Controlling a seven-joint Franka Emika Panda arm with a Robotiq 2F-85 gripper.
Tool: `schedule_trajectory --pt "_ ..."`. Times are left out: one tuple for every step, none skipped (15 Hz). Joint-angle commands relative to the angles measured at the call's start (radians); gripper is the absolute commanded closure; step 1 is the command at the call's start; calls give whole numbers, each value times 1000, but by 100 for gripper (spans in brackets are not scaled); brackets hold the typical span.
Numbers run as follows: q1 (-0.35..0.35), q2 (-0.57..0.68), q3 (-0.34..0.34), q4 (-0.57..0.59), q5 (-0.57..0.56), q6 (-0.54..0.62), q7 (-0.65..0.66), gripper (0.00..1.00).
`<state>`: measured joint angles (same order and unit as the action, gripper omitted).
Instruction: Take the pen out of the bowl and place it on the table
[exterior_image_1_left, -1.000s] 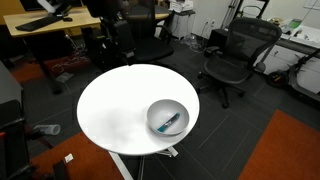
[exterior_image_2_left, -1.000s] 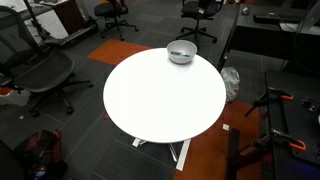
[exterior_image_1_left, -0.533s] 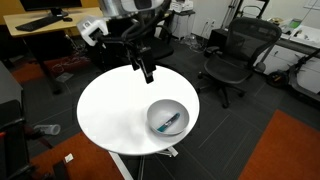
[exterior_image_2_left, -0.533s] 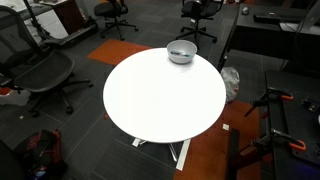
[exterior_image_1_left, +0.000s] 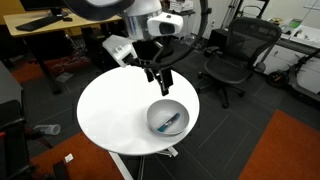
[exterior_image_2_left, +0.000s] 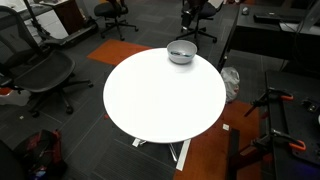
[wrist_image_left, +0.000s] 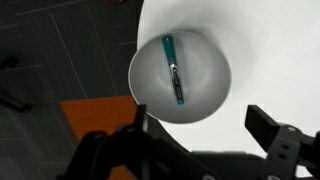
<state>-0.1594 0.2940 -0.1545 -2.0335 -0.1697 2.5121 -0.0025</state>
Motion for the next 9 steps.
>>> schedule_trajectory --pt "-24 82 12 66 55 12 -72 0" --pt "-31 101 17 78 72 7 -87 0" --pt "-37 122 20 93 89 5 -103 0" --pt "-43 141 23 108 101 5 -114 0" --pt "-48 157 26 122 113 1 -126 0" --pt "-52 177 26 138 118 1 -131 0" --pt "-58 194 30 152 127 -2 -139 0" --pt "-61 212 29 167 128 -2 -139 0" --pt "-65 227 31 178 134 -3 -145 0"
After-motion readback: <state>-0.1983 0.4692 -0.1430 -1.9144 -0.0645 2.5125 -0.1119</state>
